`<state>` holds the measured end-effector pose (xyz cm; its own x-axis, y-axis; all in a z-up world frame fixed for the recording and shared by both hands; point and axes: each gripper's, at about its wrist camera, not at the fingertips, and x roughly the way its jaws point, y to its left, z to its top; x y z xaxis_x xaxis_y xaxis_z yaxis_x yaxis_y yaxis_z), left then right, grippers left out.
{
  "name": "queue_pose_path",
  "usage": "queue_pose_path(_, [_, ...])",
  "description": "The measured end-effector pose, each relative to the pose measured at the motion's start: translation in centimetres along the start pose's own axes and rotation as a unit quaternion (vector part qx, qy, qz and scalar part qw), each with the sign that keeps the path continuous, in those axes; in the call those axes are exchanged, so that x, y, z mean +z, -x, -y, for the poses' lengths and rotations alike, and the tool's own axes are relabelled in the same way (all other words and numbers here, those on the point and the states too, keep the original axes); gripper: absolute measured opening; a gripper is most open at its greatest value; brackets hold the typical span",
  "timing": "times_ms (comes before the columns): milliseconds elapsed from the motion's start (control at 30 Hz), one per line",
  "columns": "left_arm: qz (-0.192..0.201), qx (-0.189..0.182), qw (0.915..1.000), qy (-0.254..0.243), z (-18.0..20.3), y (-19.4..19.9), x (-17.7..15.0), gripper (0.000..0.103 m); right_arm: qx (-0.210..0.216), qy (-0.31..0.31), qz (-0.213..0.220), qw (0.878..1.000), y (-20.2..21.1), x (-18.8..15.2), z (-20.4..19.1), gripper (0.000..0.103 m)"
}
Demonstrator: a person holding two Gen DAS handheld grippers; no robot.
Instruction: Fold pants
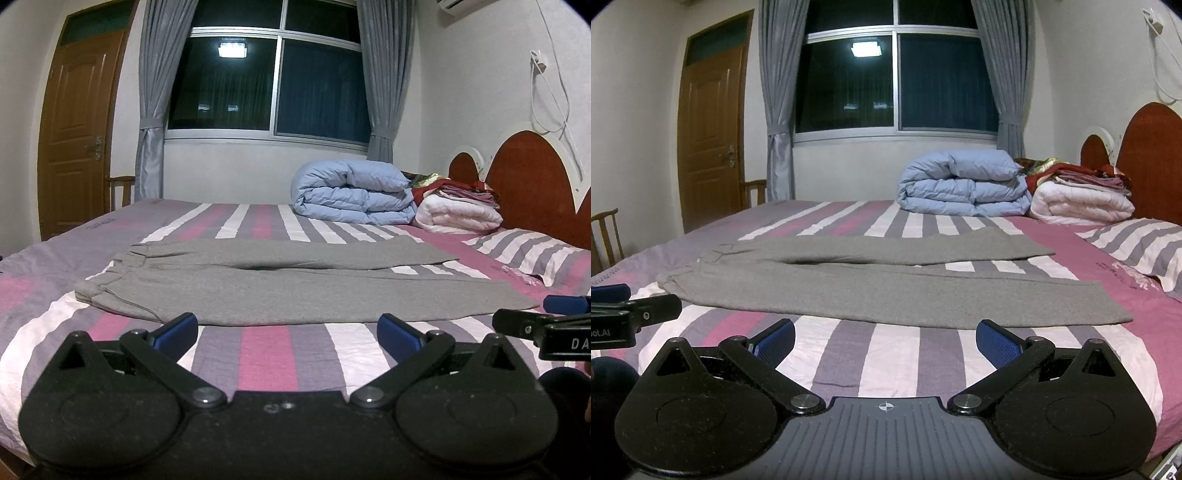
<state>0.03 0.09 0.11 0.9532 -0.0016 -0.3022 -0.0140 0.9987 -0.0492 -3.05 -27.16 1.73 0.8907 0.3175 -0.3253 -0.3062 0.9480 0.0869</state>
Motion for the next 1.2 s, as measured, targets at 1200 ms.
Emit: queue_pose_path(1200, [-0.001,-0.001,1.0000,-0.001,-0.01,0.00,0.00,0.097,0.000,-0.005,-0.002,1.000,-0.16,-0.06,0.11,0.103])
